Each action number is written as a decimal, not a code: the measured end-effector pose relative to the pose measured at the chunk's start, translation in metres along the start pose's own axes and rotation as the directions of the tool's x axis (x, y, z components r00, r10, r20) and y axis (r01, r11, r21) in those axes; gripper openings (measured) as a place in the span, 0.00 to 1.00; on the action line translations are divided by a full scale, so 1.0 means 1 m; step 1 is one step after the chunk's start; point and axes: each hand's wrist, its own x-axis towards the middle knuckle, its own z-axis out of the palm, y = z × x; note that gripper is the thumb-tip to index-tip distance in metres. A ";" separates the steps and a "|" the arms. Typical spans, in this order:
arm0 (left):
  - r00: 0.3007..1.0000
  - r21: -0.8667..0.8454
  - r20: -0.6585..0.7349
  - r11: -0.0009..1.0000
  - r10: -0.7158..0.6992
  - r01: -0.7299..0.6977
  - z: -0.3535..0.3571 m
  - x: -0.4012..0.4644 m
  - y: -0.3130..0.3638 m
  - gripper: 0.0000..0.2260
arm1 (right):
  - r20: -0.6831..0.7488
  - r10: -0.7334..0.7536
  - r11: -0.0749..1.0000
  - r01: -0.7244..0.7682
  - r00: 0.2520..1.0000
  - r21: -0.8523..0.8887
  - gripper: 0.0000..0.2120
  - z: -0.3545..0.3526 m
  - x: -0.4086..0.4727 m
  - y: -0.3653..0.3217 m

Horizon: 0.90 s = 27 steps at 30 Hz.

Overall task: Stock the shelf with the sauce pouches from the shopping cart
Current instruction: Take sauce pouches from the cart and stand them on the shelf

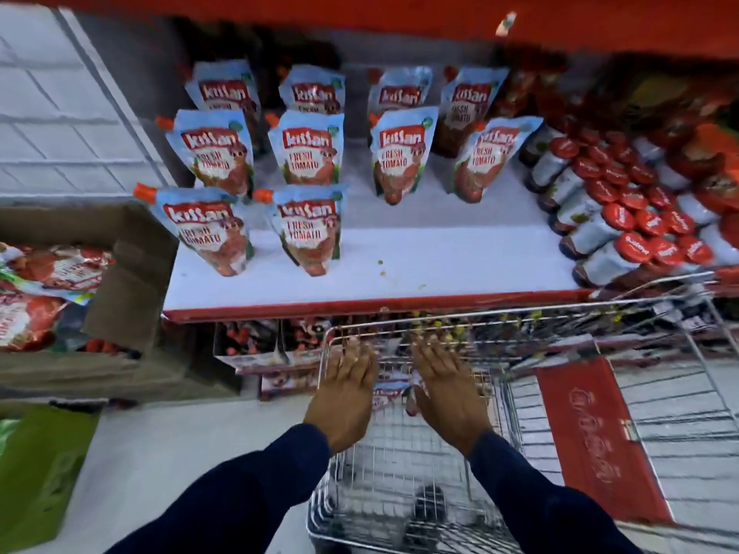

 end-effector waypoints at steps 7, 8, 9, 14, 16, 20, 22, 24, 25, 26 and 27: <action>0.974 0.034 0.201 0.995 -0.099 0.094 0.036 0.026 0.025 0.39 | 0.229 -0.050 0.997 0.035 0.972 0.070 0.32 0.048 0.008 0.015; 0.971 0.018 0.207 0.992 -0.122 0.121 0.037 0.029 0.025 0.38 | 0.239 -0.046 0.997 0.030 0.970 0.069 0.33 0.051 0.011 0.015; 0.969 -0.003 0.201 0.989 -0.145 0.149 0.038 0.033 0.024 0.36 | 0.237 -0.044 0.998 0.031 0.970 0.058 0.33 0.053 0.014 0.014; 0.956 -0.114 0.169 0.958 -0.241 0.261 0.043 0.042 0.018 0.16 | 0.249 -0.011 1.000 0.006 0.968 0.022 0.22 0.057 0.031 0.016; 0.949 -0.132 0.154 0.946 -0.276 0.296 0.042 0.044 0.018 0.12 | 0.267 -0.008 1.000 0.007 0.964 0.008 0.19 0.055 0.036 0.017; 0.940 -0.163 0.150 0.930 -0.306 0.329 0.036 0.042 0.021 0.09 | 0.295 -0.033 0.999 0.027 0.955 0.022 0.19 0.047 0.041 0.021; 0.939 -0.179 0.139 0.924 -0.315 0.337 0.031 0.039 0.024 0.10 | 0.300 -0.052 0.998 0.041 0.952 0.043 0.19 0.038 0.039 0.021; 0.941 -0.195 0.104 0.921 -0.323 0.338 0.021 0.034 0.027 0.12 | 0.286 -0.057 0.997 0.038 0.957 0.072 0.17 0.025 0.033 0.022; 0.944 -0.207 0.076 0.921 -0.322 0.331 0.015 0.031 0.028 0.13 | 0.271 -0.056 0.994 0.029 0.961 0.103 0.15 0.016 0.029 0.024; 0.947 -0.223 0.045 0.921 -0.318 0.319 0.007 0.027 0.030 0.14 | 0.253 -0.051 0.990 0.015 0.966 0.140 0.13 0.006 0.025 0.026; 0.950 -0.237 0.016 0.922 -0.313 0.308 -0.002 0.022 0.033 0.14 | 0.224 -0.044 0.984 0.003 0.974 0.177 0.12 -0.006 0.021 0.027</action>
